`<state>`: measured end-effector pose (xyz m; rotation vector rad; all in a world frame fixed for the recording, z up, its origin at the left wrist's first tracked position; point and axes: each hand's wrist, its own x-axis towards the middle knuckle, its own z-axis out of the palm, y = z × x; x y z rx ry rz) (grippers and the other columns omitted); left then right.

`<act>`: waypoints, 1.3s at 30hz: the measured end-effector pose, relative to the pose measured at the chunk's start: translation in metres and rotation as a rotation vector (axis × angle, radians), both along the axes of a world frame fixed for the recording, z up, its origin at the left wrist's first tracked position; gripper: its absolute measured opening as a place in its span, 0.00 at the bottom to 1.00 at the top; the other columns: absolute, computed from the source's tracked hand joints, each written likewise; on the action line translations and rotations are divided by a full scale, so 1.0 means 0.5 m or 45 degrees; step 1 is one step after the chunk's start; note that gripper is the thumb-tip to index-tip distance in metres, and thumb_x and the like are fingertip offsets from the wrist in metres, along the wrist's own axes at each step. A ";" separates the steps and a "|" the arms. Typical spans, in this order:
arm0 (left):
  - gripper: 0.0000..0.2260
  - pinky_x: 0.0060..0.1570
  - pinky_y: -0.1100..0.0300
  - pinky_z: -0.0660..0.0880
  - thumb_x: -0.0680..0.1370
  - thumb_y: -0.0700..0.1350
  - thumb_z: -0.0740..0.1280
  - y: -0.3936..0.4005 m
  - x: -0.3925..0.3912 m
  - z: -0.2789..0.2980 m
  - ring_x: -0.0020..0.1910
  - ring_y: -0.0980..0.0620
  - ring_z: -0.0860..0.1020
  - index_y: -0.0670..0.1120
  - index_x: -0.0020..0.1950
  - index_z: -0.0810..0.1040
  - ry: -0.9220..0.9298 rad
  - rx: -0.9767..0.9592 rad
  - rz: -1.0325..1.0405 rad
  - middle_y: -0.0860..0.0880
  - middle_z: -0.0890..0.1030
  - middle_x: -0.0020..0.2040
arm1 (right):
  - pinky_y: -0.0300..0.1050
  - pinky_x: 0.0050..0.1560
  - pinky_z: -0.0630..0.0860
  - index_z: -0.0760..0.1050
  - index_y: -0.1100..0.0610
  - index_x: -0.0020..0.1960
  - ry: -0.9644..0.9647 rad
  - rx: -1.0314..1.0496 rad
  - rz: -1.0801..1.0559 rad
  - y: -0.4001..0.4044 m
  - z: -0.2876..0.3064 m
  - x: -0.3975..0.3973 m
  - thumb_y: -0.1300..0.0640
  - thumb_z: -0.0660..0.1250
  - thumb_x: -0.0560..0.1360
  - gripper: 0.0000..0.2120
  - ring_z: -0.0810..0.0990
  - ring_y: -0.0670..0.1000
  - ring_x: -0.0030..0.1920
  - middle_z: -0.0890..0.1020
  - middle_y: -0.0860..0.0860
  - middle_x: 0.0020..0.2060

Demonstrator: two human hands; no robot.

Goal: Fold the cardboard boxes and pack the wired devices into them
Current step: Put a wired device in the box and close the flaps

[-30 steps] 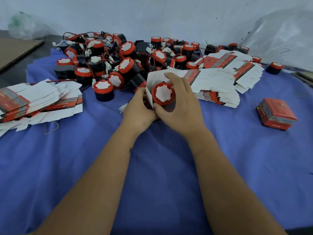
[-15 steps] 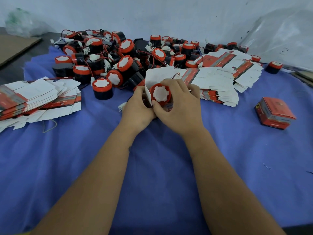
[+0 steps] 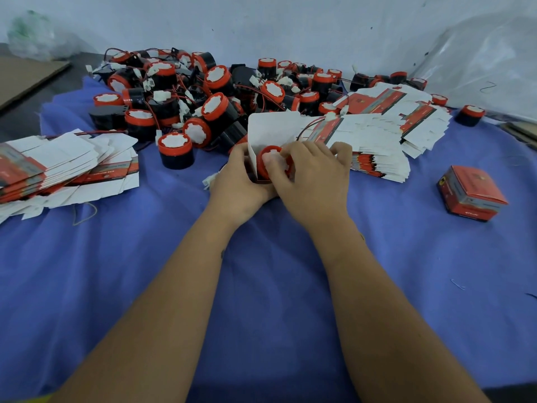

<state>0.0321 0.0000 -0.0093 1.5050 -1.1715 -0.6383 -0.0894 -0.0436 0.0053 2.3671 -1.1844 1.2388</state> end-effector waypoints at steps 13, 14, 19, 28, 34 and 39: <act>0.25 0.46 0.67 0.74 0.66 0.47 0.66 0.008 0.011 0.021 0.52 0.60 0.79 0.59 0.63 0.76 0.262 0.015 -0.130 0.57 0.82 0.54 | 0.40 0.36 0.68 0.76 0.53 0.46 -1.596 1.351 0.333 -0.051 0.018 -0.037 0.53 0.67 0.78 0.04 0.69 0.46 0.32 0.74 0.48 0.34; 0.23 0.45 0.67 0.74 0.67 0.48 0.65 0.009 0.009 0.021 0.51 0.60 0.80 0.61 0.61 0.77 0.267 0.013 -0.137 0.58 0.83 0.53 | 0.39 0.33 0.67 0.77 0.54 0.45 -1.664 1.289 0.429 -0.051 0.022 -0.037 0.57 0.66 0.79 0.04 0.66 0.46 0.29 0.72 0.47 0.30; 0.15 0.49 0.65 0.74 0.76 0.53 0.69 0.003 -0.003 0.012 0.55 0.60 0.79 0.62 0.63 0.76 0.185 0.042 -0.025 0.61 0.82 0.55 | 0.38 0.33 0.66 0.74 0.57 0.43 -1.638 0.902 0.617 -0.027 0.044 -0.036 0.70 0.64 0.74 0.09 0.67 0.48 0.32 0.72 0.49 0.31; 0.12 0.50 0.55 0.77 0.79 0.55 0.66 0.001 -0.022 0.006 0.52 0.52 0.80 0.52 0.58 0.80 -0.090 0.051 0.219 0.53 0.83 0.51 | 0.44 0.37 0.73 0.76 0.74 0.38 -0.921 1.010 1.082 0.024 0.059 -0.019 0.57 0.58 0.74 0.20 0.74 0.55 0.34 0.77 0.59 0.29; 0.10 0.58 0.48 0.77 0.82 0.48 0.59 0.007 -0.028 0.013 0.54 0.52 0.79 0.50 0.57 0.79 -0.061 0.031 0.228 0.52 0.83 0.52 | 0.53 0.45 0.76 0.79 0.71 0.37 -0.746 1.081 1.127 0.027 0.059 -0.020 0.57 0.59 0.76 0.19 0.77 0.63 0.35 0.78 0.62 0.29; 0.09 0.47 0.54 0.75 0.81 0.47 0.59 0.000 -0.028 0.011 0.44 0.54 0.77 0.55 0.42 0.74 -0.073 0.021 0.296 0.54 0.79 0.42 | 0.45 0.35 0.70 0.76 0.69 0.32 -0.606 1.028 1.015 0.033 0.060 -0.013 0.58 0.63 0.74 0.17 0.73 0.54 0.29 0.76 0.65 0.29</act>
